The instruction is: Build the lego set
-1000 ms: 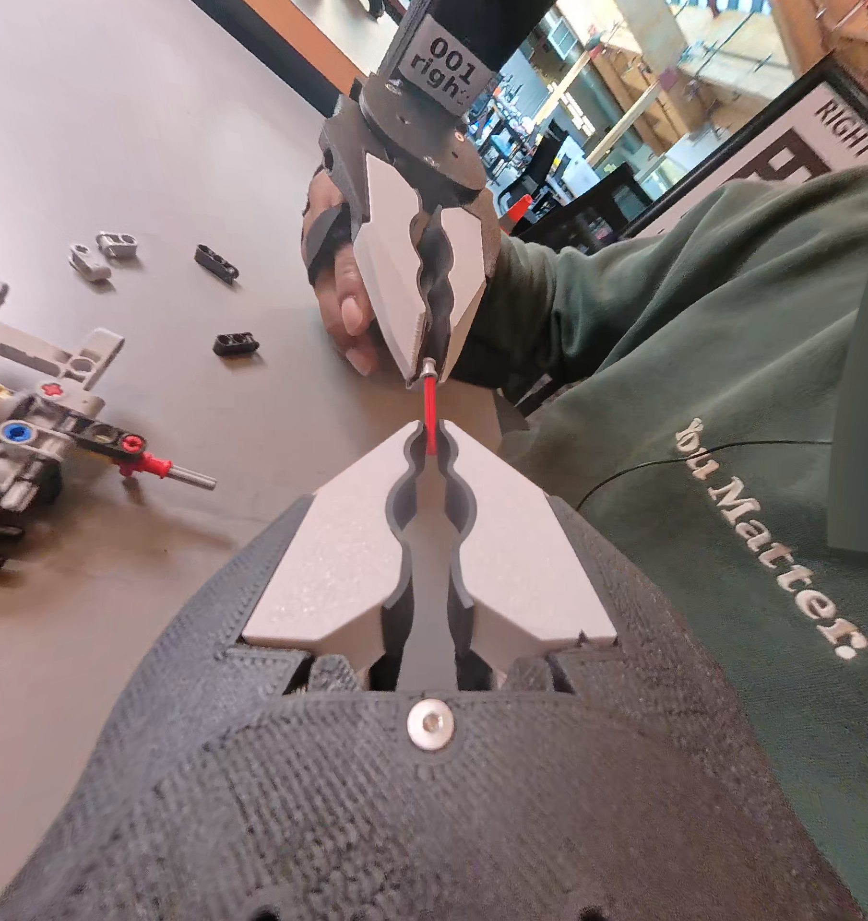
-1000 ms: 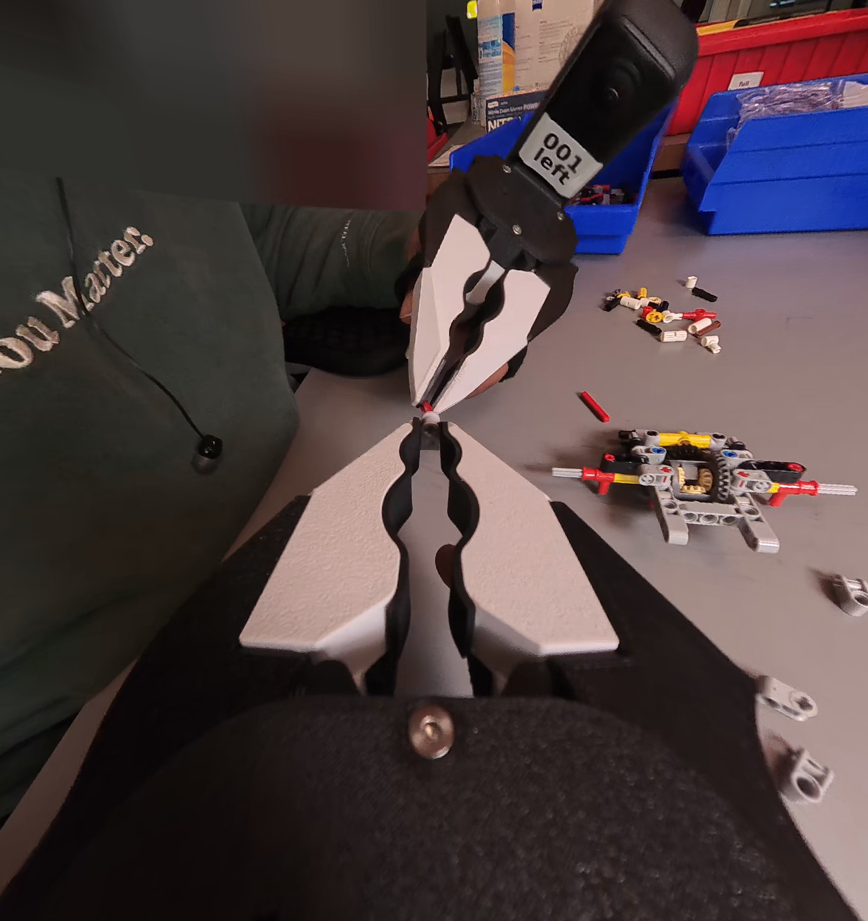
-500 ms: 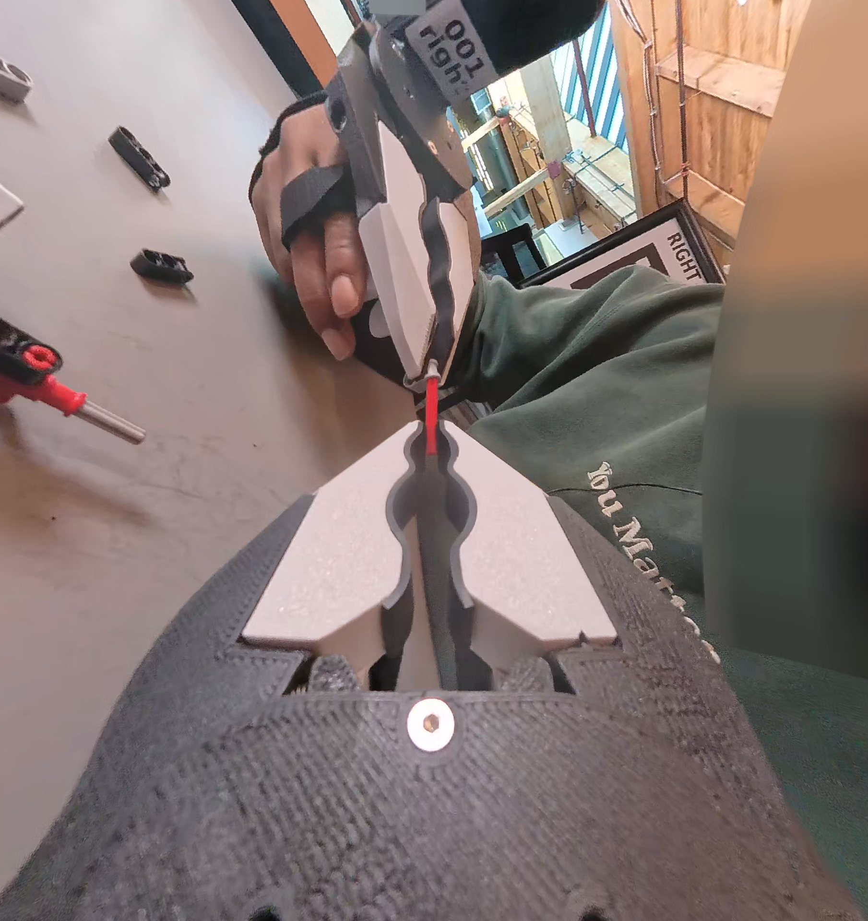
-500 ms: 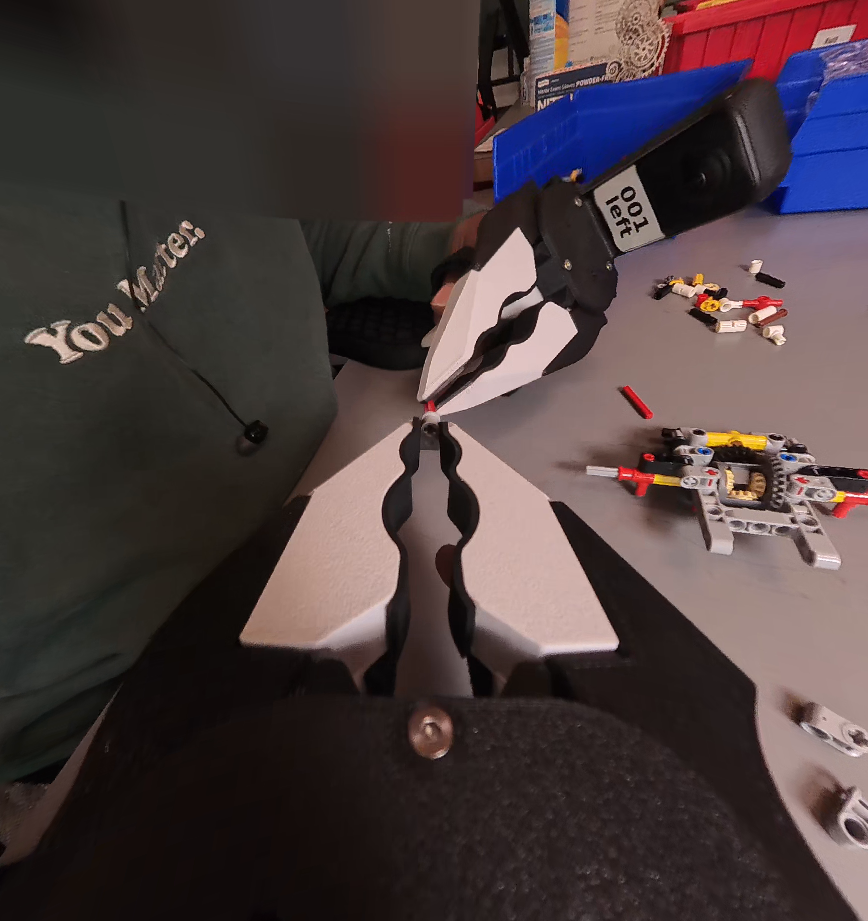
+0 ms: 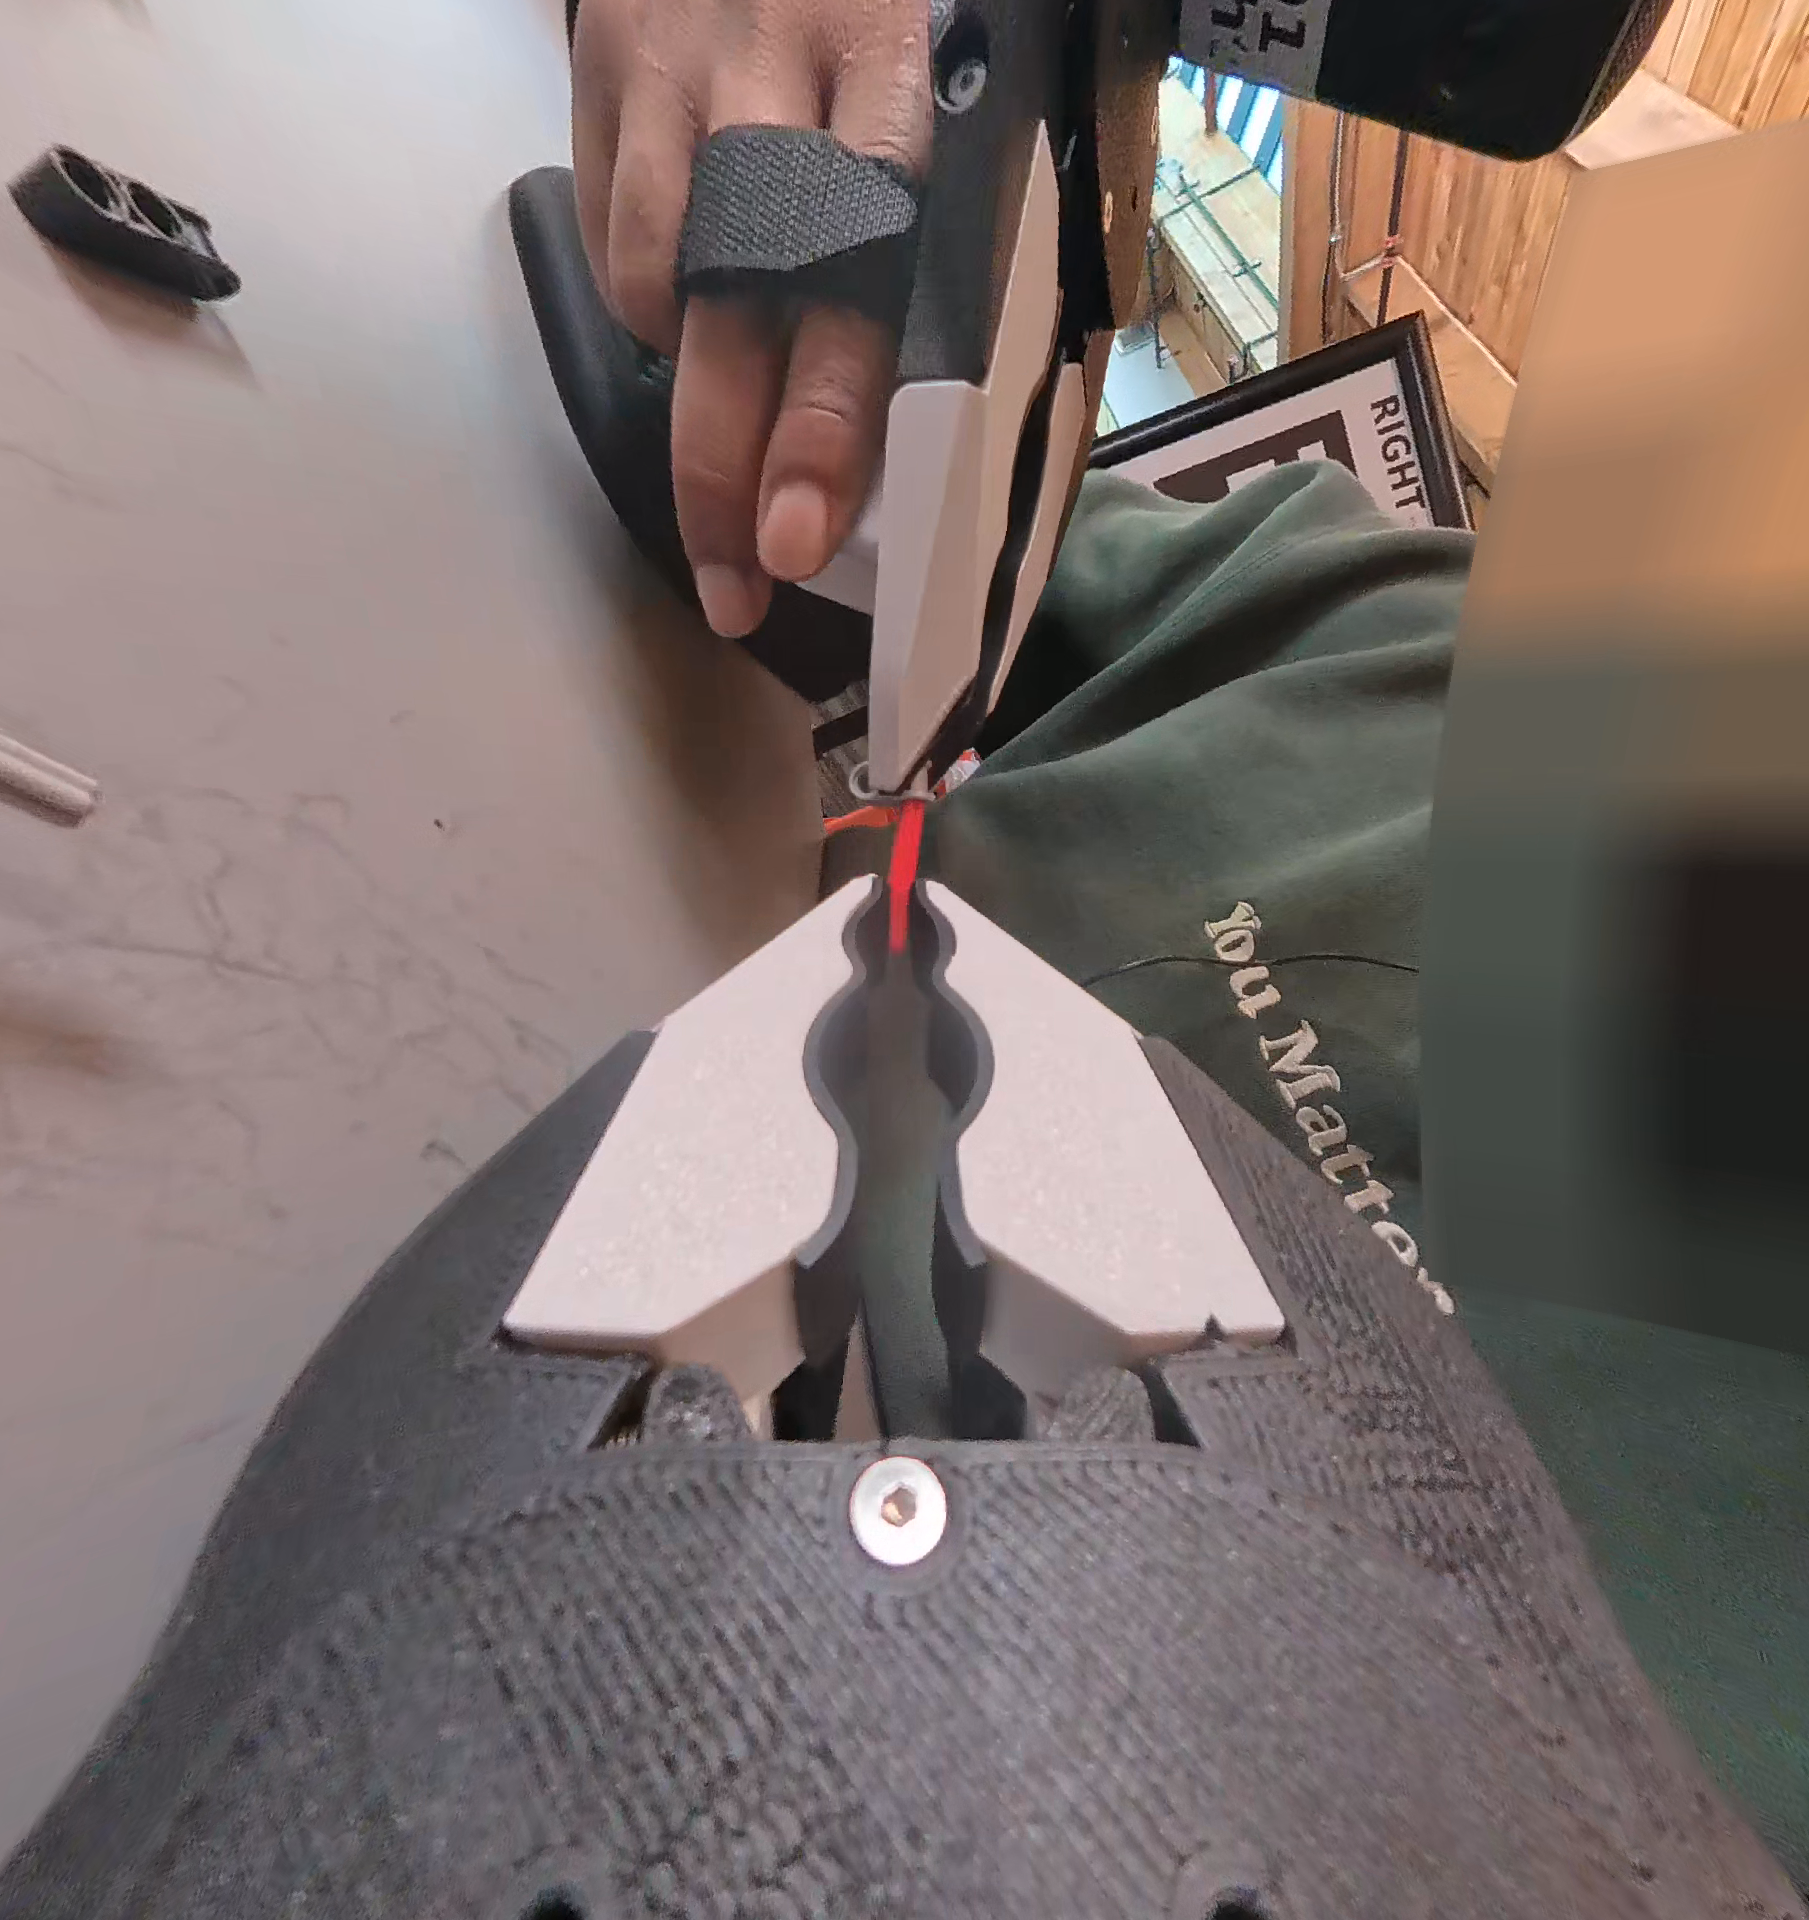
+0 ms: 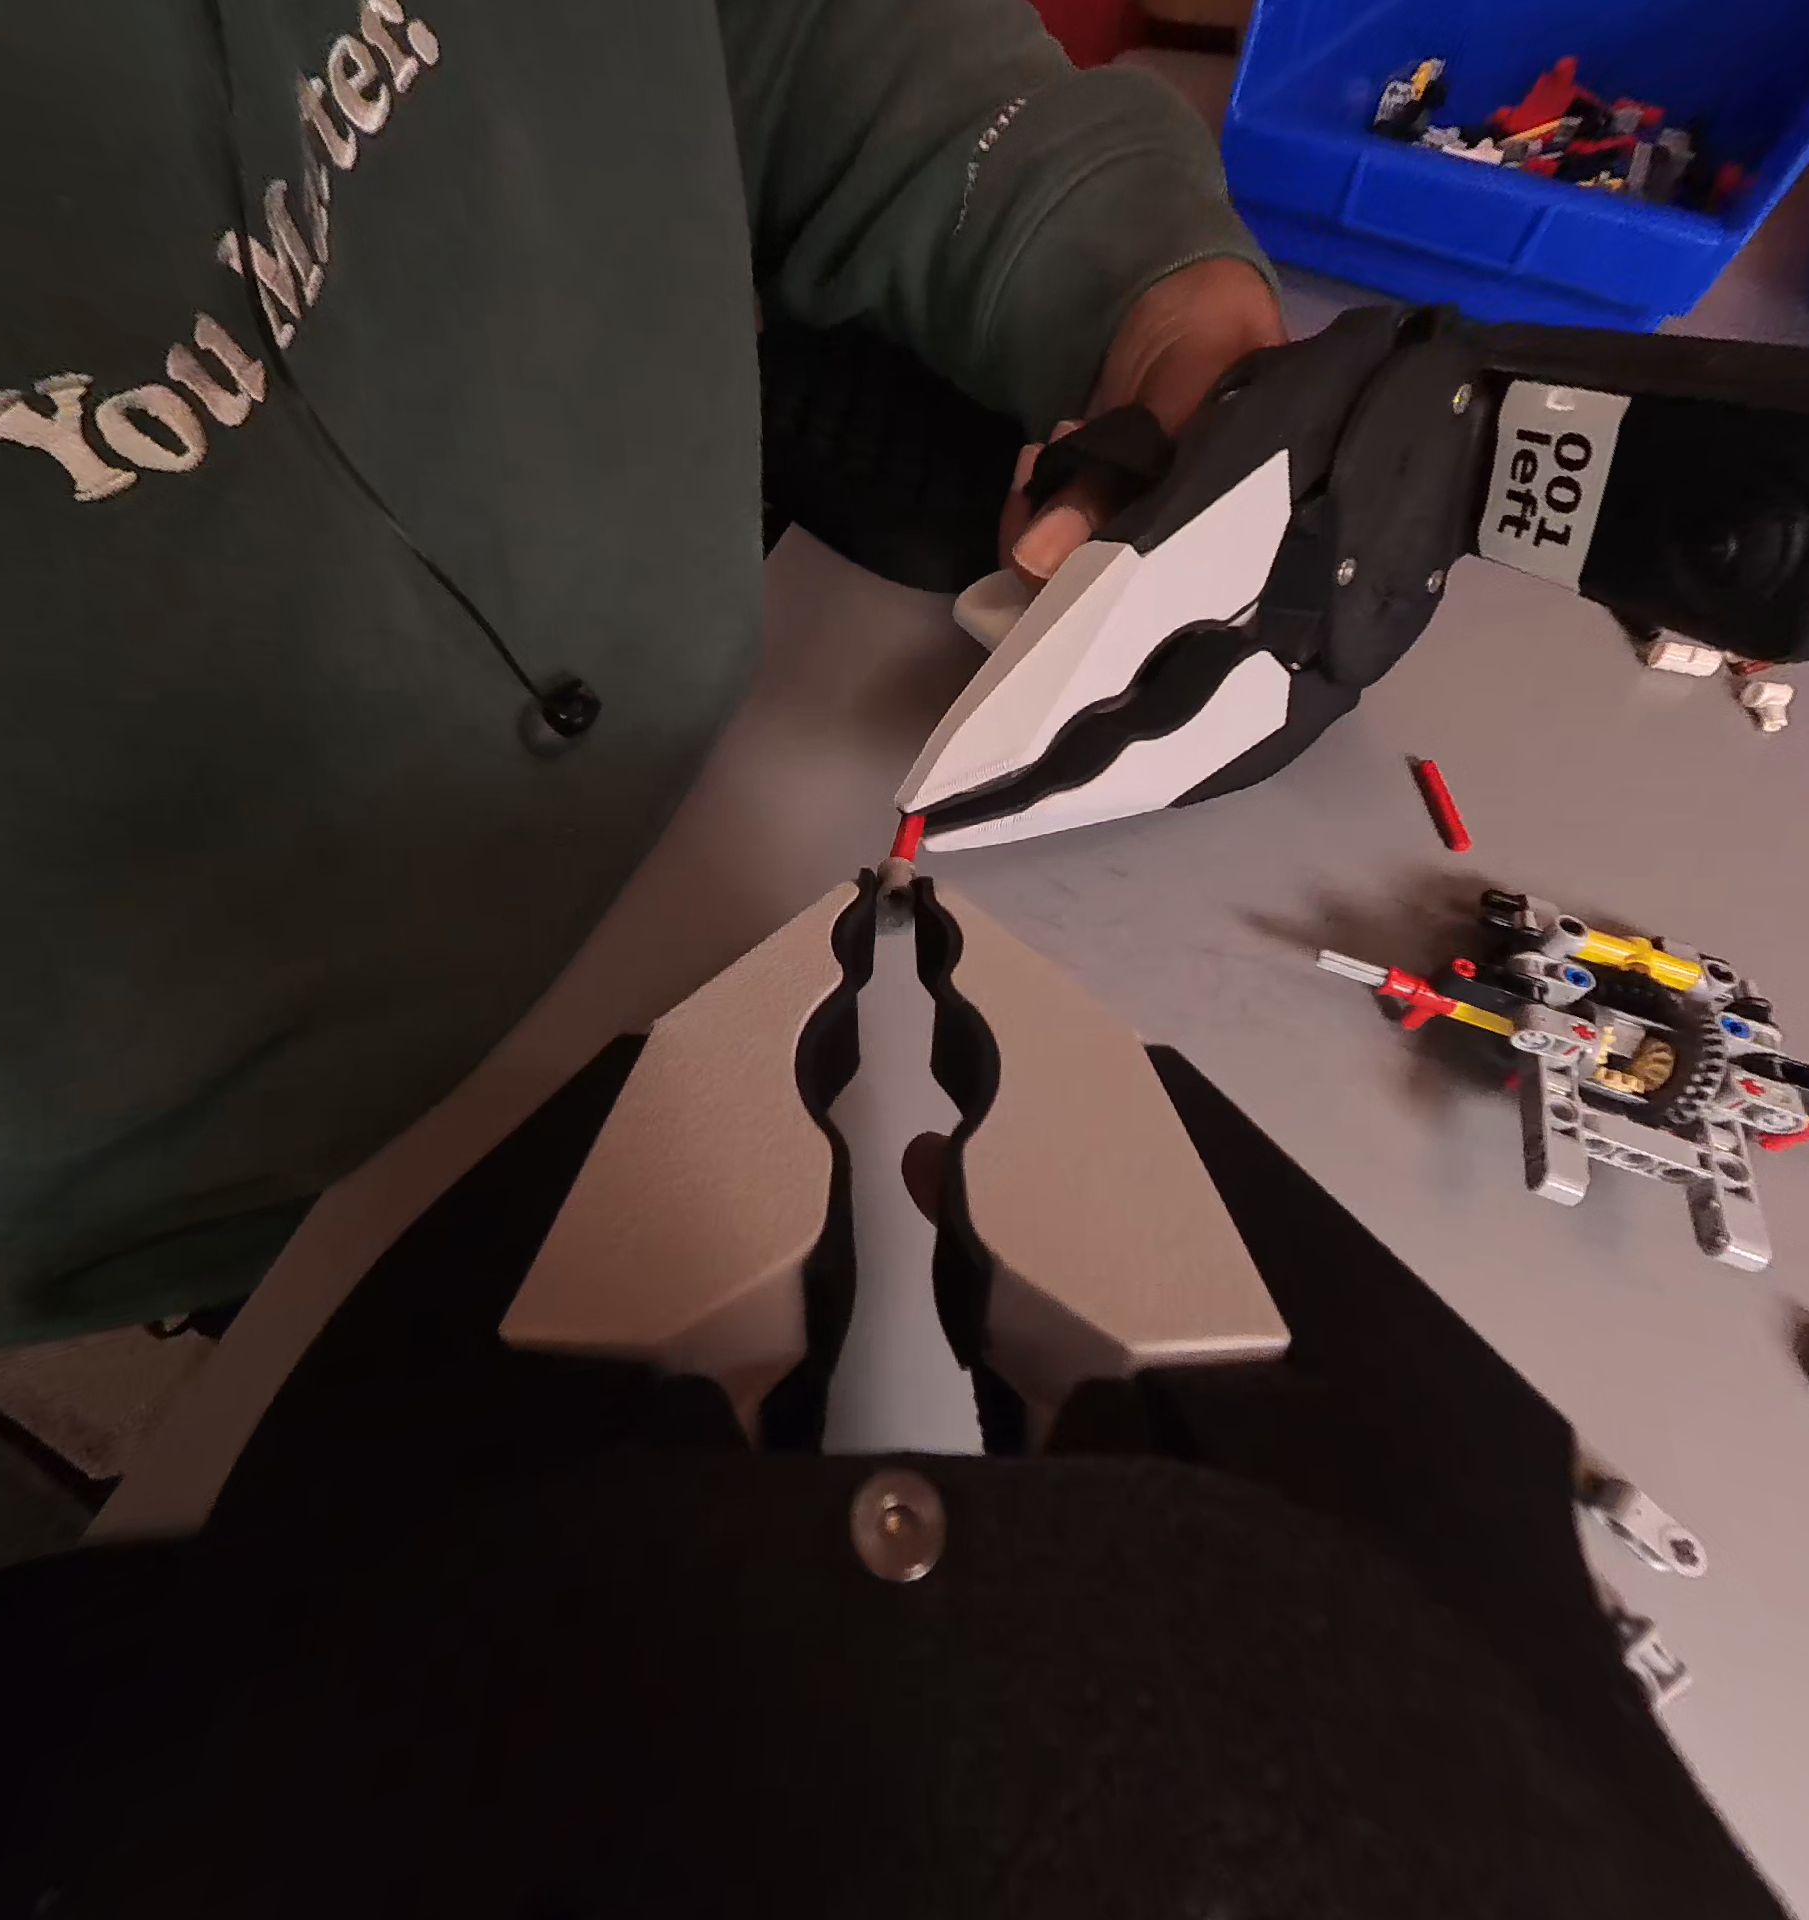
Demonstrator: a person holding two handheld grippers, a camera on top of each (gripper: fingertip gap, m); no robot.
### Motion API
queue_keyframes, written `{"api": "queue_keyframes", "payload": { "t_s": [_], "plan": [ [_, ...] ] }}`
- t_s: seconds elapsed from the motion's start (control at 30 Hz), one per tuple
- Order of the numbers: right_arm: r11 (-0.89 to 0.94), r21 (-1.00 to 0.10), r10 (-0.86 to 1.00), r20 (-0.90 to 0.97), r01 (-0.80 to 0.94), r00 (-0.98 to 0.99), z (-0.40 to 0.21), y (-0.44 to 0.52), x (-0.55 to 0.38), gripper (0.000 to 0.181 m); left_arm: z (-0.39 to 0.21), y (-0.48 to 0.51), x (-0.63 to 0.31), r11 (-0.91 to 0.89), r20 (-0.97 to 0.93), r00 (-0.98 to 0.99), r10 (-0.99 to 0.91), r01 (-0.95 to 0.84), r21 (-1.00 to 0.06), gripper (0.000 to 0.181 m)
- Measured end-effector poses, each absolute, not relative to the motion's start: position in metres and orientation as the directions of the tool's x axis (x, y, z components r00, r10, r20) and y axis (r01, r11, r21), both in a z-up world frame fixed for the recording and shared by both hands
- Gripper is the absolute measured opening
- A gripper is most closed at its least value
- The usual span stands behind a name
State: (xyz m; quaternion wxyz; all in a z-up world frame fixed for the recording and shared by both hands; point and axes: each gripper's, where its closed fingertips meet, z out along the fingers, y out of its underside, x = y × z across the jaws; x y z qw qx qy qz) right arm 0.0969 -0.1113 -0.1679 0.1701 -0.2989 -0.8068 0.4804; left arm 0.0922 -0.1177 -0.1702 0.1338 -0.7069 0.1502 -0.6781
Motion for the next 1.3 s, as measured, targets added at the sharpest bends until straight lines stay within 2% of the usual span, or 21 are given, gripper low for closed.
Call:
{"api": "queue_keyframes", "payload": {
  "t_s": [0.3, 0.37, 0.43, 0.6, 0.63, 0.7, 0.83, 1.0, 1.1, 1.23, 1.3],
  "plan": [
    [0.368, -0.873, 0.681, 0.019, 0.320, -0.732, -0.176, -0.109, 0.092, 0.006, -0.163, -0.108, 0.092, -0.920, 0.921, 0.016, -0.389, 0.054, -0.389, 0.000],
    [0.332, -0.899, 0.632, -0.014, 0.287, -0.775, -0.173, -0.131, 0.091, 0.006, -0.158, -0.103, 0.096, -0.913, 0.915, 0.004, -0.403, 0.070, -0.402, 0.000],
    [0.361, -0.888, 0.614, -0.003, 0.284, -0.789, -0.178, -0.142, 0.088, 0.006, -0.155, -0.101, 0.095, -0.883, 0.884, 0.045, -0.465, 0.051, -0.467, 0.000],
    [0.340, -0.881, 0.701, 0.005, 0.329, -0.713, -0.180, -0.113, 0.080, 0.006, -0.141, -0.086, 0.075, -0.780, 0.790, 0.138, -0.597, 0.133, -0.612, 0.000],
    [0.324, -0.884, 0.728, 0.006, 0.338, -0.685, -0.181, -0.106, 0.076, 0.006, -0.142, -0.081, 0.069, -0.746, 0.758, 0.190, -0.624, 0.143, -0.650, 0.000],
    [0.277, -0.897, 0.782, 0.002, 0.345, -0.623, -0.179, -0.090, 0.070, 0.006, -0.144, -0.072, 0.056, -0.657, 0.663, 0.306, -0.683, 0.139, -0.741, 0.015],
    [0.192, -0.918, 0.858, -0.015, 0.347, -0.514, -0.170, -0.065, 0.060, 0.006, -0.145, -0.060, 0.041, -0.509, 0.493, 0.457, -0.740, 0.098, -0.855, 0.014],
    [0.209, -0.902, 0.893, 0.018, 0.377, -0.450, -0.174, -0.056, 0.054, 0.006, -0.155, -0.061, 0.048, -0.440, 0.360, 0.523, -0.772, -0.033, -0.897, 0.014],
    [0.227, -0.893, 0.889, 0.028, 0.388, -0.457, -0.177, -0.059, 0.054, 0.006, -0.162, -0.062, 0.051, -0.418, 0.298, 0.550, -0.780, -0.104, -0.902, 0.004],
    [0.222, -0.900, 0.889, 0.029, 0.375, -0.457, -0.173, -0.060, 0.055, 0.006, -0.160, -0.062, 0.051, -0.385, 0.257, 0.559, -0.789, -0.122, -0.915, 0.000],
    [0.222, -0.903, 0.891, 0.035, 0.367, -0.453, -0.170, -0.060, 0.055, 0.006, -0.157, -0.062, 0.052, -0.369, 0.248, 0.555, -0.794, -0.115, -0.922, 0.004]
  ]
}}
